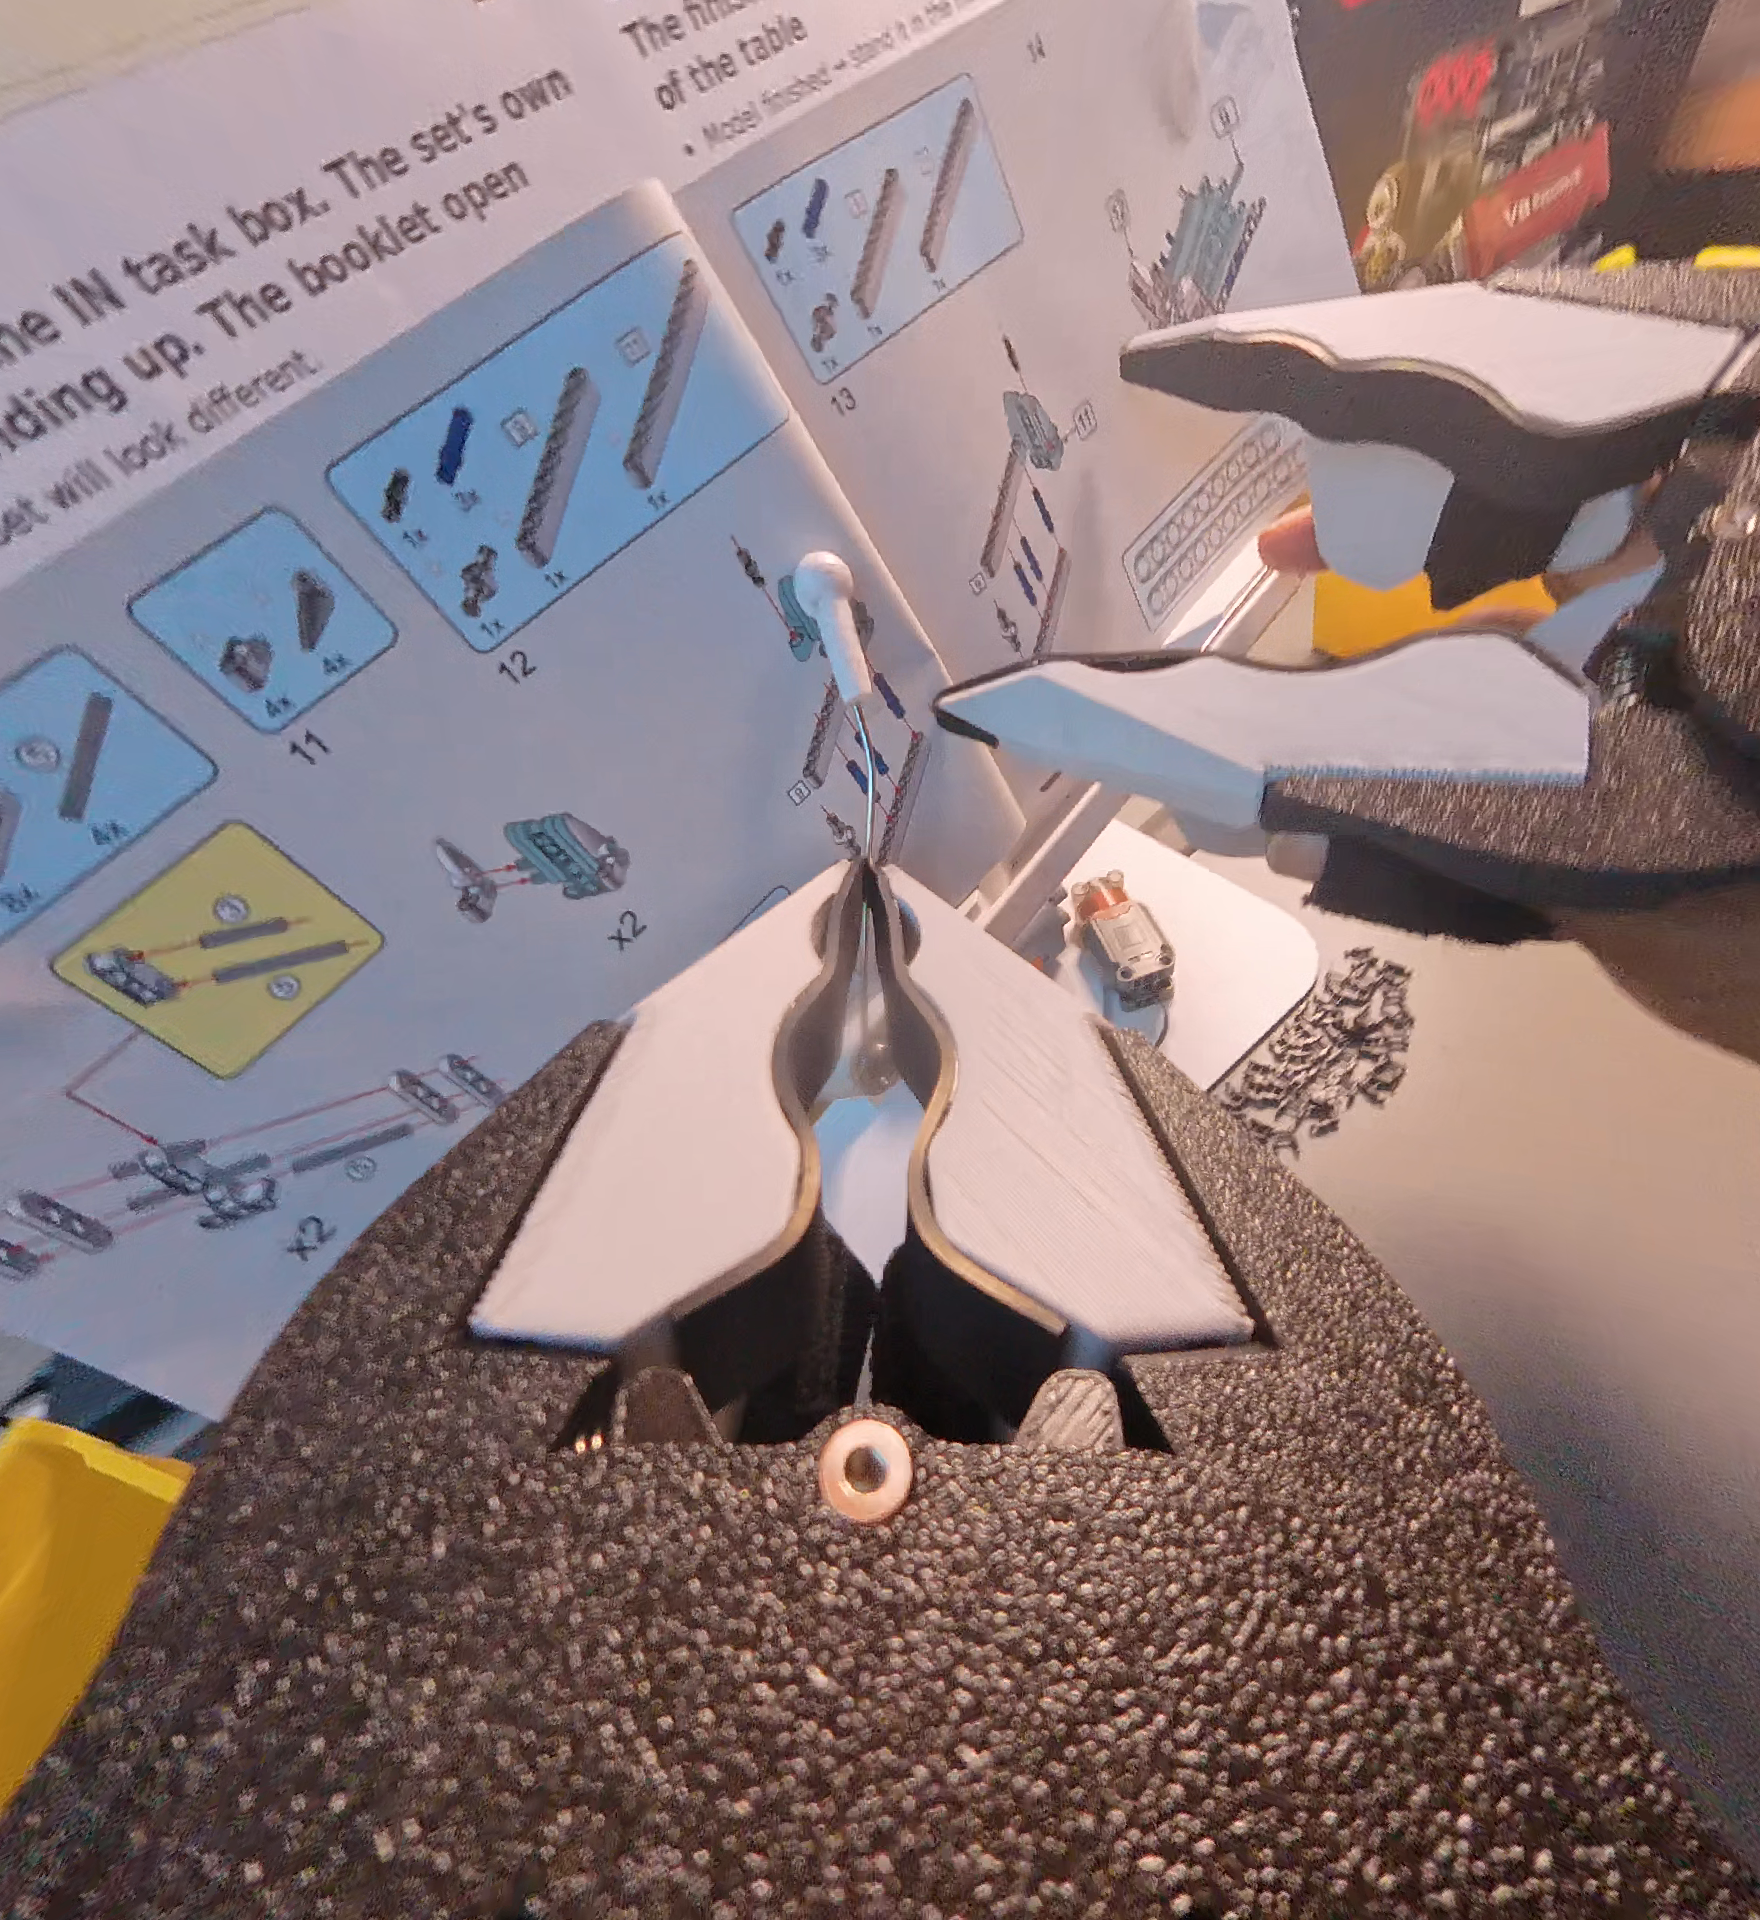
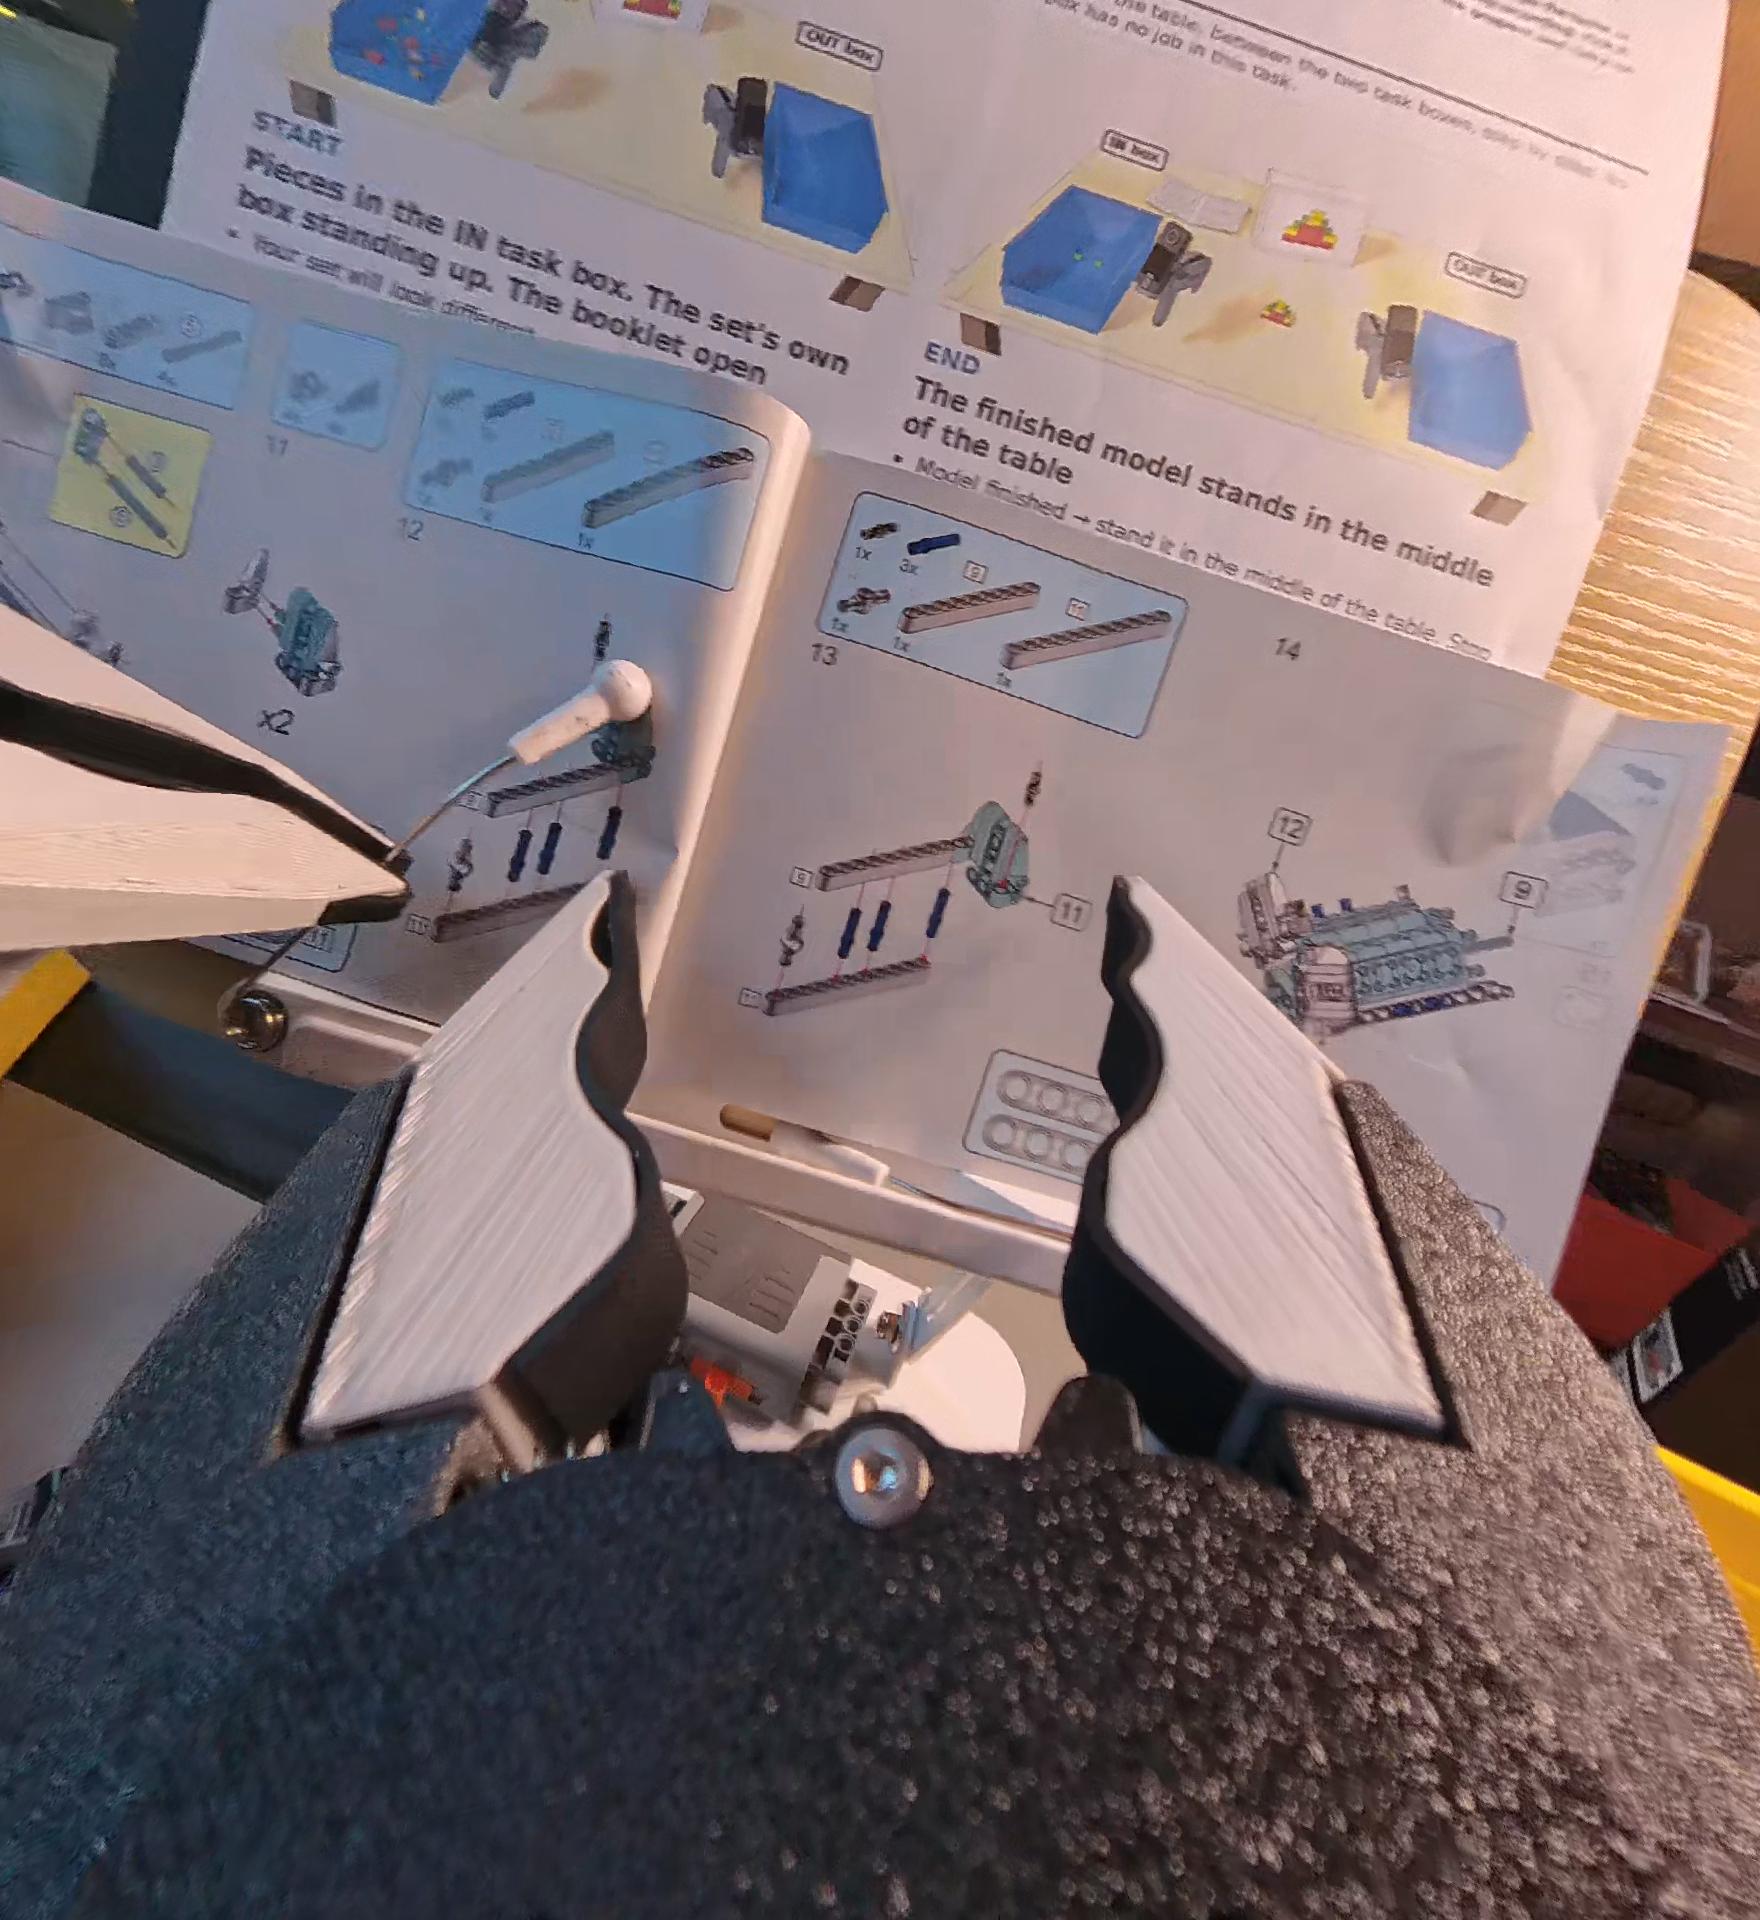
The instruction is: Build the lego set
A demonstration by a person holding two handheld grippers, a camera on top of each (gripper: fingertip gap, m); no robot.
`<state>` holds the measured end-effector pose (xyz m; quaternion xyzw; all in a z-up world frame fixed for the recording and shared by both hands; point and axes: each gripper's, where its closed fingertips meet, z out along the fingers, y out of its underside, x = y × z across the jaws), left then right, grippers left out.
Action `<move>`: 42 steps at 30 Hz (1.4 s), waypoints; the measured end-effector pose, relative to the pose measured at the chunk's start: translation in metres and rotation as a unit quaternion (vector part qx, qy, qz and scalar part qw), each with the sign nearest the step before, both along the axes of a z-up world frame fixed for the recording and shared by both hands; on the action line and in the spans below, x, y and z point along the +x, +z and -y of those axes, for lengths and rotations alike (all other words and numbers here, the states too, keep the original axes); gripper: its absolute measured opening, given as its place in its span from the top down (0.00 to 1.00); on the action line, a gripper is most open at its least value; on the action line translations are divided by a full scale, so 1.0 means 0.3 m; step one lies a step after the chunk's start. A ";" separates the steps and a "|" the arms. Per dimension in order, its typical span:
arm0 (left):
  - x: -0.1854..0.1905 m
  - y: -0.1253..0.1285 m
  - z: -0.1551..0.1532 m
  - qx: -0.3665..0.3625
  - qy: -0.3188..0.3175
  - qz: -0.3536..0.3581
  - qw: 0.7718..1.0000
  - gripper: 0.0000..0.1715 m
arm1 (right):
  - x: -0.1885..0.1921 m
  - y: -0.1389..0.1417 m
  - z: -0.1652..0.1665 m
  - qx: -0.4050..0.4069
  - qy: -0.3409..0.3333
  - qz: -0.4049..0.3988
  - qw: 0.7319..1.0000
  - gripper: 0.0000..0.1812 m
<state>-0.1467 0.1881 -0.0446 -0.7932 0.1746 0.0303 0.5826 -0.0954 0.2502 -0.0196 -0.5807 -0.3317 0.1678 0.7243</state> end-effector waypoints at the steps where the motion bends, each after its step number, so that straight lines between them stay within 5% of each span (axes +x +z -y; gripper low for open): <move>1: 0.004 -0.004 0.001 0.001 -0.007 -0.027 1.000 1.00 | 0.013 -0.005 -0.009 -0.005 0.000 -0.002 1.000 0.51; 6: 0.027 -0.031 -0.014 -0.023 -0.031 -0.184 0.982 1.00 | 0.001 -0.009 -0.009 0.008 0.006 0.013 1.000 0.54; 13: -0.005 -0.030 0.014 -0.053 -0.036 -0.109 0.992 0.92 | 0.046 -0.037 -0.015 -0.017 0.011 0.019 1.000 0.49; 17: -0.167 0.044 0.058 0.006 0.044 0.025 0.999 0.99 | 0.114 -0.052 -0.056 -0.026 -0.012 0.021 0.999 0.51; 26: -0.258 0.050 0.096 0.052 0.077 0.056 0.994 0.95 | 0.176 -0.087 -0.105 -0.063 -0.026 0.046 0.997 0.48; 32: -0.279 0.110 0.197 0.145 0.093 0.124 0.977 0.66 | 0.213 0.021 0.149 -0.027 0.097 0.009 0.995 0.55; 35: -0.271 0.120 0.245 0.165 0.089 0.143 0.972 0.61 | 0.234 0.003 0.327 -0.041 0.175 0.021 0.983 0.57; 39: -0.214 0.147 0.329 0.198 0.040 0.165 0.965 0.71 | 0.275 -0.141 0.605 -0.076 0.317 0.120 0.938 0.60; 42: -0.158 0.132 0.397 0.194 0.010 0.142 0.971 0.71 | 0.360 -0.334 0.780 -0.150 0.410 0.246 0.865 0.59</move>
